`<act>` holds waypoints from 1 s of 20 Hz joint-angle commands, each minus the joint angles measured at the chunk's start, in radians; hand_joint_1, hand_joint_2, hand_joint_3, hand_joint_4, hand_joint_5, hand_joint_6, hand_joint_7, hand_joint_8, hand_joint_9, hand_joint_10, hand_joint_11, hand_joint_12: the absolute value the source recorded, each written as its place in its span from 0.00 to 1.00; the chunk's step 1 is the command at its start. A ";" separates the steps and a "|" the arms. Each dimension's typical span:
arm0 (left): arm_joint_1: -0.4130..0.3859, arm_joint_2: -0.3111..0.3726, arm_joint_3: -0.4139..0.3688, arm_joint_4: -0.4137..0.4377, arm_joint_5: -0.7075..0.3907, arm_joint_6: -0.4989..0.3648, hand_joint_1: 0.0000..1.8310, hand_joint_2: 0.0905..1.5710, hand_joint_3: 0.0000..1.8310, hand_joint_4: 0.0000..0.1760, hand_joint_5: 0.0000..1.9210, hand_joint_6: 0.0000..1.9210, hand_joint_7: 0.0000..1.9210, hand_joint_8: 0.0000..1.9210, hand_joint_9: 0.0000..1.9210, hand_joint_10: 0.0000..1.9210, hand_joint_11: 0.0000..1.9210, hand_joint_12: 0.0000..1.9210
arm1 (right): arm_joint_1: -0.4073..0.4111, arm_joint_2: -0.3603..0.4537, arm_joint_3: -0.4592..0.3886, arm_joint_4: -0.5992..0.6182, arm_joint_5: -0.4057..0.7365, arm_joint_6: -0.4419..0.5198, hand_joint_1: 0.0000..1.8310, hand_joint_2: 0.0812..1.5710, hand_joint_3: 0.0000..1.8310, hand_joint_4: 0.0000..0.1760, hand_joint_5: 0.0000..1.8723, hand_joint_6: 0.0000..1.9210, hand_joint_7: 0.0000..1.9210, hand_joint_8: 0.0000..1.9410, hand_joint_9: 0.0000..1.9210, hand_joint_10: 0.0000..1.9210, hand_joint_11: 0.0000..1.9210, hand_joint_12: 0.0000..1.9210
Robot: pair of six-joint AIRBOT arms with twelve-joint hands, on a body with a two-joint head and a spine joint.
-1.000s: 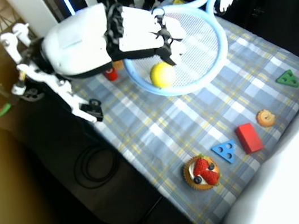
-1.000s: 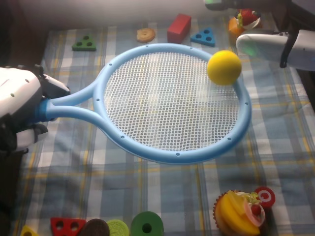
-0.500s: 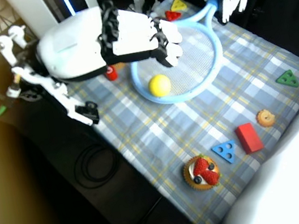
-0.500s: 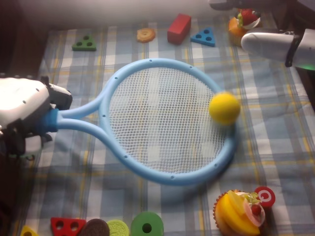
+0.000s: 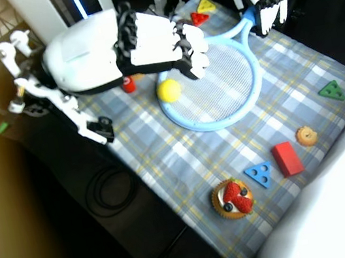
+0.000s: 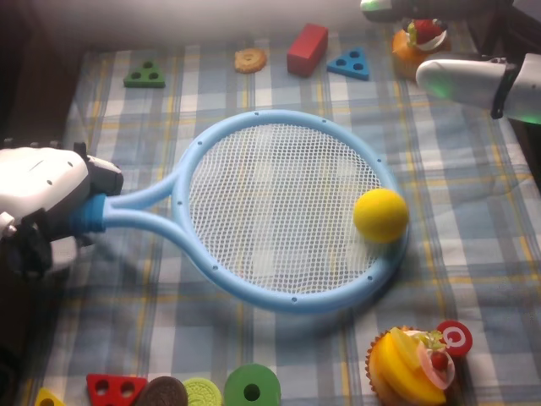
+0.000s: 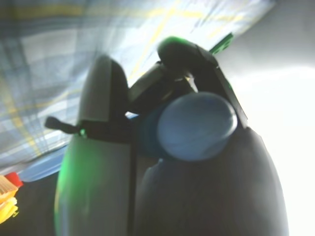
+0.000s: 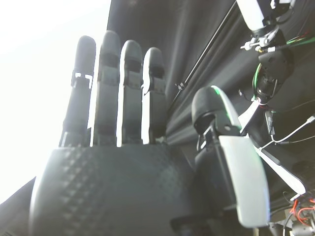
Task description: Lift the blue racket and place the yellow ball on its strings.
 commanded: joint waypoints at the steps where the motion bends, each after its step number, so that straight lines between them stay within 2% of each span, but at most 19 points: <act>1: -0.009 -0.007 0.004 0.018 -0.098 0.022 0.79 0.74 0.00 0.00 0.31 0.92 0.39 0.96 0.45 0.90 0.32 0.98 | 0.009 0.000 -0.002 0.041 0.114 0.000 0.12 0.88 0.00 0.00 0.34 0.00 0.35 0.00 0.36 0.00 0.18 0.46; 2: -0.010 -0.012 0.004 0.010 -0.099 0.046 0.63 0.80 0.01 0.00 0.34 0.82 0.39 0.95 0.47 0.89 0.33 1.00 | 0.008 0.000 -0.001 0.041 0.114 0.000 0.13 0.88 0.00 0.00 0.34 0.00 0.35 0.00 0.36 0.00 0.19 0.45; 3: -0.010 -0.014 0.004 0.007 -0.100 0.051 0.73 0.77 0.00 0.00 0.38 0.89 0.43 0.99 0.51 0.98 0.43 1.00 | 0.008 0.000 -0.001 0.041 0.114 0.000 0.13 0.88 0.00 0.00 0.34 0.00 0.35 0.00 0.36 0.00 0.18 0.45; 4: -0.010 -0.015 0.003 0.005 -0.103 0.051 0.64 0.76 0.00 0.00 0.41 0.72 0.43 1.00 0.54 1.00 0.54 1.00 | 0.008 -0.001 0.000 0.041 0.114 0.000 0.13 0.88 0.00 0.00 0.34 0.00 0.35 0.00 0.36 0.00 0.18 0.45; 5: -0.010 -0.016 0.003 -0.002 -0.107 0.051 0.61 0.71 0.00 0.00 0.36 0.91 0.40 1.00 0.50 1.00 0.54 1.00 | 0.008 -0.002 0.000 0.041 0.114 0.000 0.13 0.88 0.00 0.00 0.34 0.00 0.35 0.00 0.35 0.00 0.18 0.45; 6: -0.009 -0.017 0.002 -0.006 -0.111 0.051 0.60 0.68 0.00 0.00 0.30 0.97 0.36 1.00 0.45 1.00 0.49 1.00 | 0.007 -0.003 0.000 0.041 0.114 0.000 0.13 0.88 0.00 0.00 0.34 0.00 0.34 0.00 0.35 0.00 0.17 0.45; 7: -0.008 -0.017 0.000 -0.007 -0.118 0.051 0.57 0.65 0.00 0.00 0.25 0.72 0.25 0.80 0.31 0.84 0.30 0.83 | 0.005 -0.003 0.000 0.042 0.114 0.000 0.12 0.89 0.00 0.00 0.33 0.00 0.34 0.00 0.34 0.00 0.16 0.46; 8: -0.006 -0.018 -0.008 -0.008 -0.137 0.050 0.53 0.63 0.00 0.25 0.22 0.15 0.21 0.30 0.23 0.38 0.15 0.51 | 0.000 -0.003 0.000 0.045 0.114 0.000 0.12 0.89 0.00 0.06 0.33 0.00 0.34 0.00 0.35 0.00 0.17 0.47; 9: -0.005 -0.017 -0.010 -0.008 -0.141 0.049 0.53 0.63 0.00 0.25 0.22 0.15 0.21 0.30 0.23 0.38 0.15 0.51 | -0.001 -0.003 0.001 0.045 0.114 0.000 0.12 0.89 0.00 0.06 0.33 0.00 0.34 0.00 0.35 0.00 0.17 0.47; 10: -0.003 -0.016 -0.013 -0.008 -0.149 0.039 0.53 0.60 0.00 0.30 0.22 0.04 0.24 0.15 0.25 0.26 0.12 0.50 | -0.003 -0.003 0.001 0.047 0.114 0.000 0.11 0.89 0.00 0.03 0.33 0.00 0.34 0.00 0.35 0.00 0.17 0.47; 11: 0.002 -0.012 -0.017 -0.003 -0.159 0.013 0.51 0.59 0.00 0.52 0.16 0.01 0.22 0.05 0.23 0.13 0.07 0.50 | -0.004 -0.004 0.001 0.049 0.114 0.000 0.11 0.89 0.00 0.02 0.33 0.00 0.34 0.00 0.35 0.00 0.16 0.47; 12: 0.008 -0.006 -0.023 0.003 -0.174 -0.026 0.49 0.55 0.00 0.75 0.10 0.00 0.18 0.01 0.20 0.04 0.03 0.46 | -0.006 -0.004 0.001 0.050 0.114 0.000 0.11 0.89 0.00 0.00 0.34 0.00 0.34 0.00 0.35 0.00 0.17 0.47; 13: 0.022 0.013 -0.038 0.035 -0.204 -0.126 0.49 0.54 0.00 0.93 0.06 0.00 0.15 0.00 0.17 0.01 0.01 0.42 | -0.010 -0.004 0.001 0.055 0.115 0.000 0.11 0.89 0.00 0.00 0.34 0.00 0.35 0.00 0.35 0.00 0.17 0.47; 14: 0.032 0.027 -0.049 0.059 -0.232 -0.198 0.48 0.51 0.00 0.99 0.01 0.00 0.09 0.00 0.13 0.00 0.00 0.34 | -0.014 -0.003 0.001 0.061 0.118 0.000 0.11 0.89 0.00 0.00 0.34 0.00 0.35 0.00 0.35 0.00 0.17 0.47; 15: 0.043 0.056 -0.072 0.099 -0.277 -0.281 0.47 0.50 0.00 1.00 0.00 0.00 0.03 0.00 0.08 0.00 0.00 0.22 | -0.024 -0.001 0.000 0.074 0.130 0.000 0.11 0.89 0.00 0.04 0.33 0.00 0.35 0.00 0.35 0.00 0.16 0.46; 16: 0.053 0.081 -0.092 0.136 -0.325 -0.345 0.45 0.50 0.00 1.00 0.00 0.00 0.02 0.00 0.05 0.00 0.00 0.12 | -0.037 0.002 -0.002 0.090 0.144 0.000 0.12 0.89 0.00 0.00 0.33 0.00 0.34 0.00 0.35 0.00 0.16 0.46; 17: 0.077 0.130 -0.135 0.202 -0.425 -0.451 0.40 0.51 0.00 1.00 0.00 0.00 0.01 0.00 0.02 0.00 0.00 0.07 | -0.068 0.009 -0.009 0.126 0.184 -0.004 0.11 0.89 0.00 0.00 0.33 0.00 0.34 0.00 0.32 0.00 0.13 0.45; 19: 0.116 0.200 -0.177 0.294 -0.591 -0.620 0.40 0.48 0.00 1.00 0.00 0.00 0.00 0.00 0.00 0.00 0.00 0.00 | -0.123 0.029 -0.034 0.204 0.266 -0.043 0.13 0.89 0.00 0.00 0.33 0.00 0.35 0.00 0.31 0.00 0.06 0.50; 20: 0.145 0.240 -0.186 0.339 -0.708 -0.768 0.36 0.49 0.00 0.92 0.00 0.00 0.00 0.00 0.00 0.00 0.00 0.00 | -0.173 0.040 -0.058 0.270 0.351 -0.074 0.20 0.87 0.00 0.00 0.32 0.00 0.31 0.00 0.30 0.00 0.08 0.51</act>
